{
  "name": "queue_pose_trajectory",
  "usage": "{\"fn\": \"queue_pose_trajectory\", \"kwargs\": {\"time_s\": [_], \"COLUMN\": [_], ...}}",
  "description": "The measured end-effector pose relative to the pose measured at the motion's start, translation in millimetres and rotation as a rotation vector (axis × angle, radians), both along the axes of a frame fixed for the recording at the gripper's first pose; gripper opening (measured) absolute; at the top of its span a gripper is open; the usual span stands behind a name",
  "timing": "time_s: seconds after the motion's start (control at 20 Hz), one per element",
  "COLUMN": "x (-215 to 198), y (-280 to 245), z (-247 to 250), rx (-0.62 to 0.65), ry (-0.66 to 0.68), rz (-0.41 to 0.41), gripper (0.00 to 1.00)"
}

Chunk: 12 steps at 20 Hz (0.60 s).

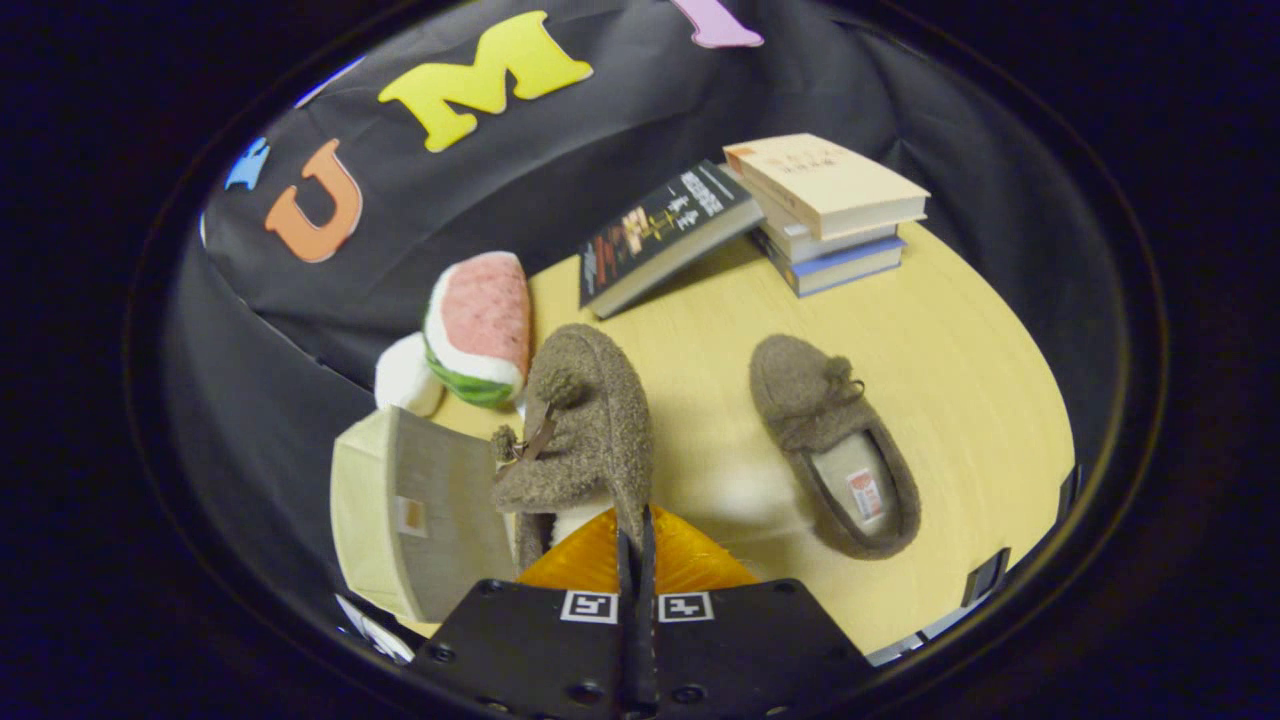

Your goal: Open the storage box then place both shoes into the box .Put the left shoe in first, then the right shoe, with the right side of both shoes facing outward in a uniform manner.

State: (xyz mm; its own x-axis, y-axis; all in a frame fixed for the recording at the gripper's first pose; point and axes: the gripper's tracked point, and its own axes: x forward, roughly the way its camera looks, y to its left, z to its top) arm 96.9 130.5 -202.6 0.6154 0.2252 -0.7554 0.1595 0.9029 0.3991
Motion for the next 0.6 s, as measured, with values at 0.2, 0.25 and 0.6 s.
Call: {"fn": "queue_pose_trajectory", "kwargs": {"time_s": [0.2, 0.25, 0.6], "x": [12, 14, 11], "y": [58, 78, 230], "z": [81, 94, 80], "rx": [0.020, 0.033, 0.102], "ry": [-0.123, -0.139, -0.060], "rz": [0.030, 0.046, 0.156], "gripper": [0.00, 0.00, 0.00]}}
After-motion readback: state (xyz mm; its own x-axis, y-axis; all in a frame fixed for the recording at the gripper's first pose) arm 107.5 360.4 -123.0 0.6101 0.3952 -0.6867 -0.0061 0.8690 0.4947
